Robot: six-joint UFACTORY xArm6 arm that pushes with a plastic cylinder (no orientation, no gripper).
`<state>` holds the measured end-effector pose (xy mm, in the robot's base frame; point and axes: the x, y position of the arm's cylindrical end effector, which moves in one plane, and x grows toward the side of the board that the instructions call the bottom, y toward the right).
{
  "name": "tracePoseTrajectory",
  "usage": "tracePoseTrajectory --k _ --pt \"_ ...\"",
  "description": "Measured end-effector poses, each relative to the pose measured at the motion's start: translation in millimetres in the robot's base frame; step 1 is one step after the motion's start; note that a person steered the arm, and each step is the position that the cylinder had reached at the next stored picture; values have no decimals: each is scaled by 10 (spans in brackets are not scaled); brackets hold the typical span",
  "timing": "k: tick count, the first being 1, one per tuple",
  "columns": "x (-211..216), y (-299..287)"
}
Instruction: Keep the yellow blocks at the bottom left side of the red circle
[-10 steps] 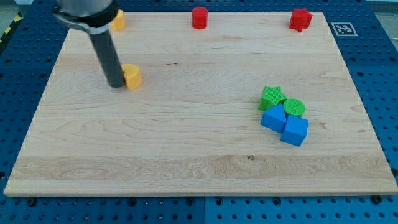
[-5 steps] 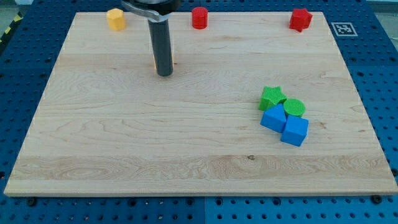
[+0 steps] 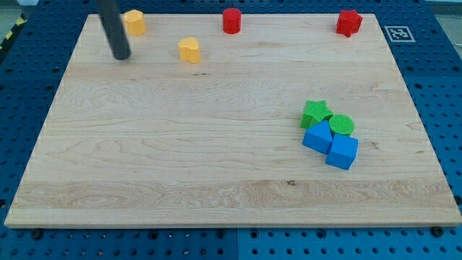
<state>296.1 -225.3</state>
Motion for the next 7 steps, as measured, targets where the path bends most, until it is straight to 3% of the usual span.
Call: tracePoseTrajectory --k 1,3,5,7 --pt "-597 -93" --pt "-909 -69" --pt "-910 -27" --pt "-647 479"
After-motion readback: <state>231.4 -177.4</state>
